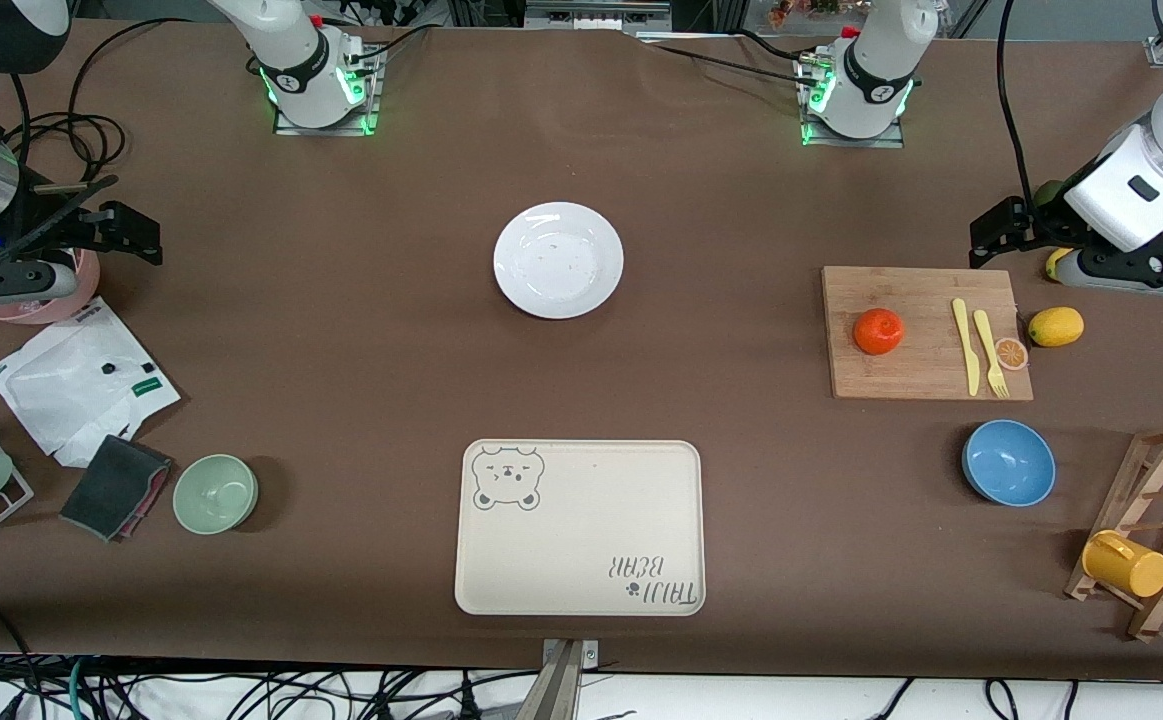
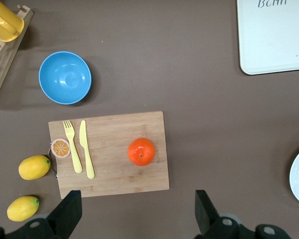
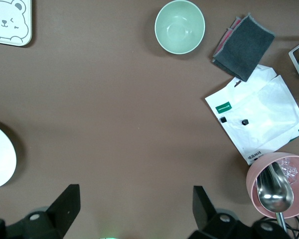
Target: Place orange and plate with both arms
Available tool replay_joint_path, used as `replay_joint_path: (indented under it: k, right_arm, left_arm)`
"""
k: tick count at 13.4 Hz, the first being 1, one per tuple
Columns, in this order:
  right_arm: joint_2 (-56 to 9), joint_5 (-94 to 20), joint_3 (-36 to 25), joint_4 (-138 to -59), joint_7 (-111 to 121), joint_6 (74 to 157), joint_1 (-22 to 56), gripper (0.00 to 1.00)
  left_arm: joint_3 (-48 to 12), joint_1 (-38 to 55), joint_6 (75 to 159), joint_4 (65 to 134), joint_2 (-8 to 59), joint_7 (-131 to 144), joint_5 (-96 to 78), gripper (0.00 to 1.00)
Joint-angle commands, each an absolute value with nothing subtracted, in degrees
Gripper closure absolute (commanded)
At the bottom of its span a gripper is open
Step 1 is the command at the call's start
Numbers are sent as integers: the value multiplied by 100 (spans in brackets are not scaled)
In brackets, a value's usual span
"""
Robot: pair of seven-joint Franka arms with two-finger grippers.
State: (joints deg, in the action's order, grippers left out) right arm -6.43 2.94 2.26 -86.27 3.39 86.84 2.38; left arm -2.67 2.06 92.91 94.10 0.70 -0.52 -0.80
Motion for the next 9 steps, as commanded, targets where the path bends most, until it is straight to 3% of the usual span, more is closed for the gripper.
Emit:
replay_joint_path:
  k: [1, 9]
  right_arm:
    - [-668, 378, 246, -8569, 255, 8675, 255, 0]
    - [-668, 378, 246, -8569, 308, 8675, 264, 0]
  left_arm:
    - [-246, 229, 9211, 9483, -53, -62, 0, 0]
    - [-272, 237, 9158, 9466, -62, -35, -79, 0]
